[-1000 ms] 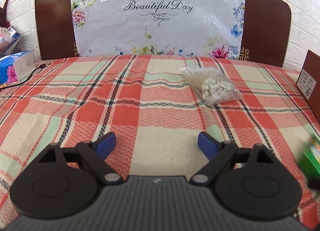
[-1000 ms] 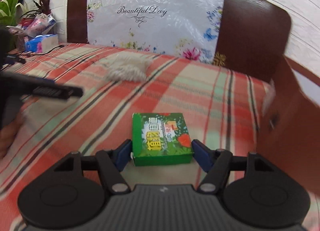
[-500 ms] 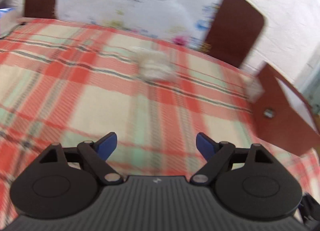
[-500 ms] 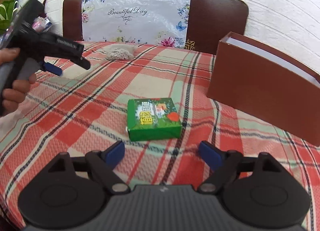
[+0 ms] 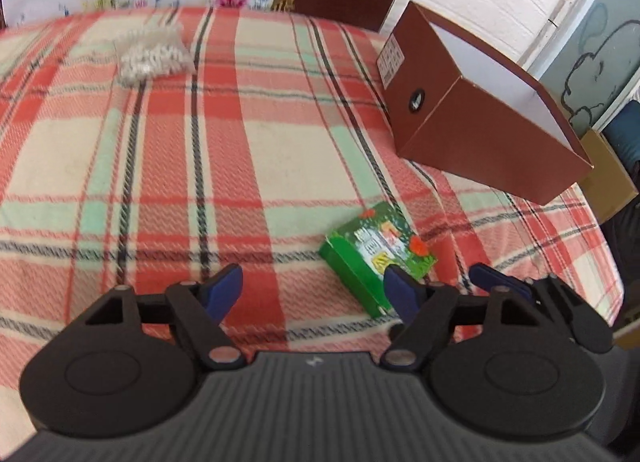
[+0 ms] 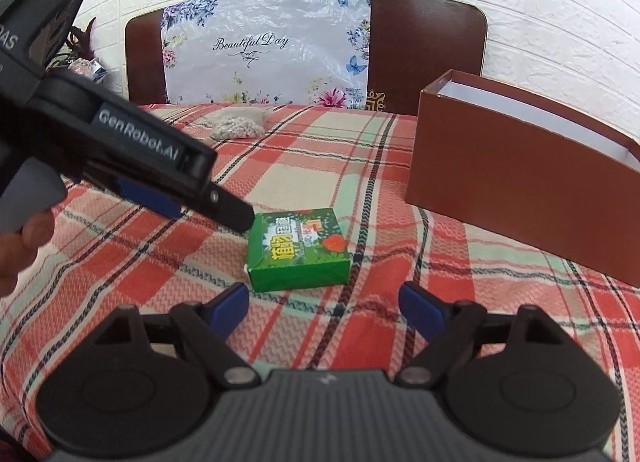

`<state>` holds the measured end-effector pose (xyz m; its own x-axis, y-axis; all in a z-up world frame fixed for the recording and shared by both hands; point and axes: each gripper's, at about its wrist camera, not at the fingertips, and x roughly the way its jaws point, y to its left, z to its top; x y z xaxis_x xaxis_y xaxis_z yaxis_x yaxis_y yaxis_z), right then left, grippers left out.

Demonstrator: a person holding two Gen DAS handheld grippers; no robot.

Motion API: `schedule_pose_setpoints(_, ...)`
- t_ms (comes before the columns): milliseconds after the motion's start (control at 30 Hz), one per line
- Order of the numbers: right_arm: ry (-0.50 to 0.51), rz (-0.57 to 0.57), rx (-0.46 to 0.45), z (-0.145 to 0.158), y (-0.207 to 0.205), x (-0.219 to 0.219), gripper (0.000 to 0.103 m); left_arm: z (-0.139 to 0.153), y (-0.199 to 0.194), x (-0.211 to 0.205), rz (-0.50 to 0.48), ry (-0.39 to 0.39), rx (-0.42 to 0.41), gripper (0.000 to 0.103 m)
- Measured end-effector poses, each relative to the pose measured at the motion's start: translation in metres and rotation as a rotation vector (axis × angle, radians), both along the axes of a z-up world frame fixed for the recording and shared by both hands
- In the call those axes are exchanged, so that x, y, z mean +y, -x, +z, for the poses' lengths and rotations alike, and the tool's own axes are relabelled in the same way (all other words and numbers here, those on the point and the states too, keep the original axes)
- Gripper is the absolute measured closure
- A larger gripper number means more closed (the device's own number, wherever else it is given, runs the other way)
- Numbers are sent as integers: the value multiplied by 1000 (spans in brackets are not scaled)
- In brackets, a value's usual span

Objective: Organize objects

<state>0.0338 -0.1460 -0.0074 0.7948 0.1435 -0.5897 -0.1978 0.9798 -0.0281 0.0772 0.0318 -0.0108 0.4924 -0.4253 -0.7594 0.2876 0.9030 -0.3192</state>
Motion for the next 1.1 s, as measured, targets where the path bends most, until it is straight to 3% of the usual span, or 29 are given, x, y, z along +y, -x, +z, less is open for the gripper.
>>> schedule_pose_setpoints(67, 0, 8, 2, 0, -3, 3, 18, 3, 0, -7, -11, -7, 13, 26)
schedule_pose_setpoints(433, 15, 53, 19, -9, -22, 15, 17, 5, 1, -38, -5, -204, -77, 24)
schedule_pose_setpoints(800, 15, 53, 0, -13, -15, 16, 18, 1, 1, -37, 36, -199, -74, 21)
schedule_pose_setpoints(1100, 1, 55, 8, -12, -18, 12, 18, 0, 1, -40, 16, -185, -67, 21)
